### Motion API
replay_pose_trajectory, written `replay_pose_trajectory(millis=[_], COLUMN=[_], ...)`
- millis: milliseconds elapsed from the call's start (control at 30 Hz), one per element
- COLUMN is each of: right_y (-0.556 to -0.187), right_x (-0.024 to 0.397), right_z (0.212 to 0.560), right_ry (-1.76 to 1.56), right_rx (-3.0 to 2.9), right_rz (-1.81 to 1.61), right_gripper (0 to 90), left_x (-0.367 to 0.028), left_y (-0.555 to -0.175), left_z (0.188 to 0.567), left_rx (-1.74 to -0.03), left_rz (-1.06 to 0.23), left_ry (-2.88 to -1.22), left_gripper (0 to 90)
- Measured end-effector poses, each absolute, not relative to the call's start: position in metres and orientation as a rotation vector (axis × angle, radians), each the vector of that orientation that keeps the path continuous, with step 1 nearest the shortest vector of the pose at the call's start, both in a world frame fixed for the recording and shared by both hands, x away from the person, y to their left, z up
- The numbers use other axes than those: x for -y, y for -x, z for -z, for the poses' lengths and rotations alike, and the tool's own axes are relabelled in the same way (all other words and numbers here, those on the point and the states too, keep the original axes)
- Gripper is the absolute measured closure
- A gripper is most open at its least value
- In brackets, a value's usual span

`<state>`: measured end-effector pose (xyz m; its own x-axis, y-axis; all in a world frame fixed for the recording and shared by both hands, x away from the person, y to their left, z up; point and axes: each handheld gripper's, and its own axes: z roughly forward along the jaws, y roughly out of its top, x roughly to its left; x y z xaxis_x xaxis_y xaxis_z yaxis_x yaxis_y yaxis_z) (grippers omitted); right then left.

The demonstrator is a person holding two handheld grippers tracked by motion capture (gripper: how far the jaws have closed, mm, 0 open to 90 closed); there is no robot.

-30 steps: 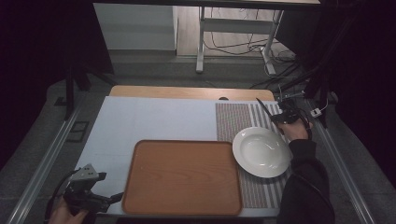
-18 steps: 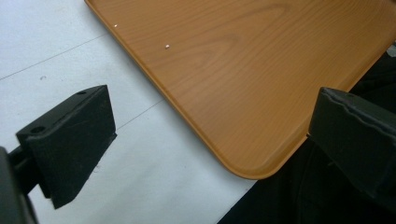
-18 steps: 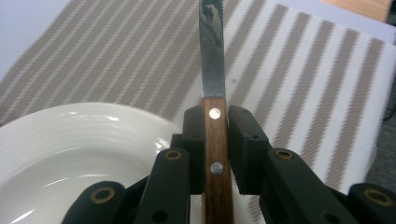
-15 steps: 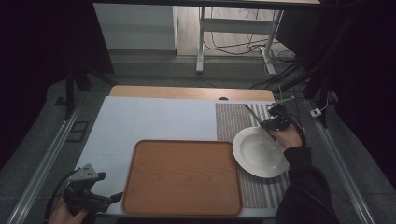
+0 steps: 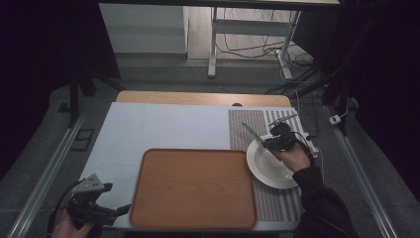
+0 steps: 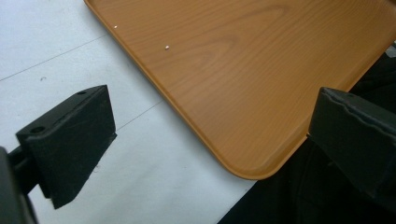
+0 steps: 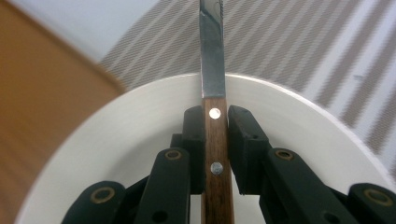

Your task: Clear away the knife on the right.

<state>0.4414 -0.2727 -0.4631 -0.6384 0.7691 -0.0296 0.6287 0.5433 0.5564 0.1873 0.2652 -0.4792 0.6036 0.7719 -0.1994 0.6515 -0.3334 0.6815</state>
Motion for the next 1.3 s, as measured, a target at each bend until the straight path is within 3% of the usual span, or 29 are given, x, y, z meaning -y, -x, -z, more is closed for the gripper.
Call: replay_pose_trajectory(millis=[1300], right_y=[-0.314], right_x=[0.175], right_z=[0.467], right_ry=[-0.764], right_rx=[-2.758], right_rz=[-0.887], right_gripper=[77.8], left_x=[-0.264], left_y=[-0.188], left_z=[0.479], left_rx=[-1.120], left_rz=[-0.205], left_ry=[-2.085], left_gripper=[0.7])
